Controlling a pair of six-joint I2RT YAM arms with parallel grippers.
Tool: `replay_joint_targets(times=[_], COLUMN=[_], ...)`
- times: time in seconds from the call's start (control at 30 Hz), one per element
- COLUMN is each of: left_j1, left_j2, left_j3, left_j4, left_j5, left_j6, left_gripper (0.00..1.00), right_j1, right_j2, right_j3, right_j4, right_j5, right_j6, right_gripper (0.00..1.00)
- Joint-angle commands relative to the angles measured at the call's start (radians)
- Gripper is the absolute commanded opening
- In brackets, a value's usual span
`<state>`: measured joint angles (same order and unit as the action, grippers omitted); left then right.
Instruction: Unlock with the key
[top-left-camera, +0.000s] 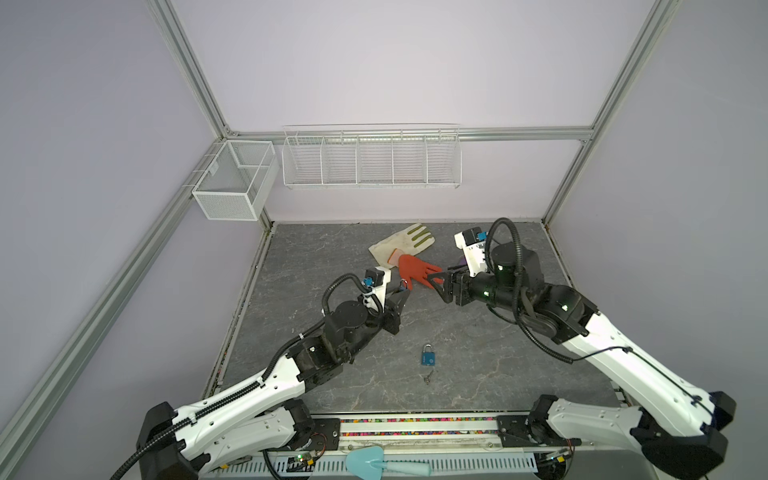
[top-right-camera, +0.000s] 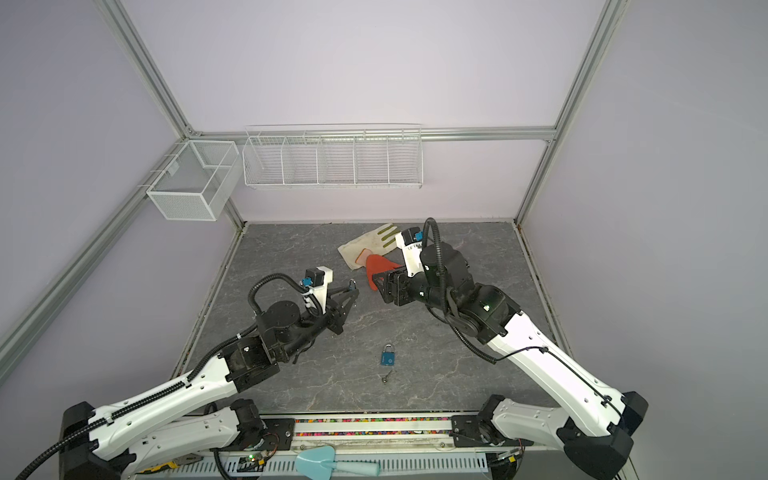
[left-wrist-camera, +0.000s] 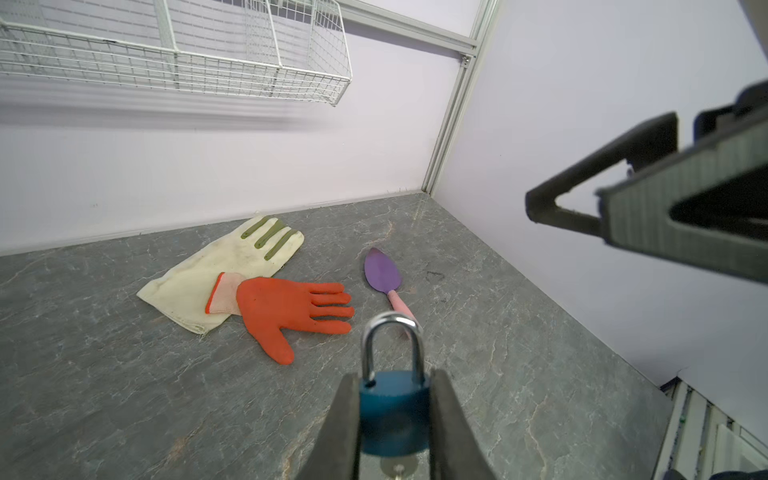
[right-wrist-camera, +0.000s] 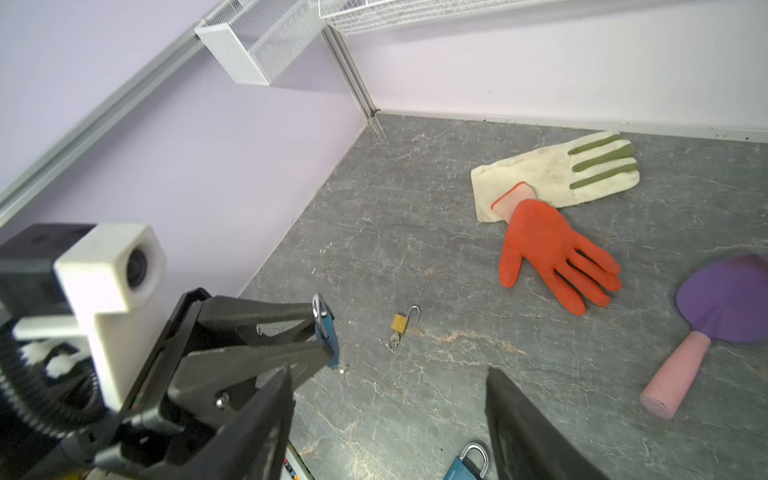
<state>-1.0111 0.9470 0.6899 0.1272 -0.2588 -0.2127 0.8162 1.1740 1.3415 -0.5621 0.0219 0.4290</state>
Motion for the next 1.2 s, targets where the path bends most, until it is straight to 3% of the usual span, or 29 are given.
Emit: replay_joint_targets(times=[0.0, 0.4, 1.17], left_j1=[-0.013, -0.053, -0.070], left_j2=[-0.021, 0.023, -0.015], left_j3=[-0.062, -0.160, -0.195], left_j4=[0.180, 0.343, 0.346], left_j5=[-0.045, -0.086, -0.110], left_j6=[0.119, 0.230, 0.270], left_gripper=[0.00, 0.00, 0.00], right_j1=[0.025, 0.097, 0.180], right_j2=[0.040, 0.211, 0.426], right_j3=[0.039, 0.201, 0.420], right_j4=[-0.117, -0.255, -0.403], right_j5=[0.032, 0.132, 0.384], right_j6=[-0.027, 0.041, 0.025], right_gripper=[0.76, 0.79, 0.80])
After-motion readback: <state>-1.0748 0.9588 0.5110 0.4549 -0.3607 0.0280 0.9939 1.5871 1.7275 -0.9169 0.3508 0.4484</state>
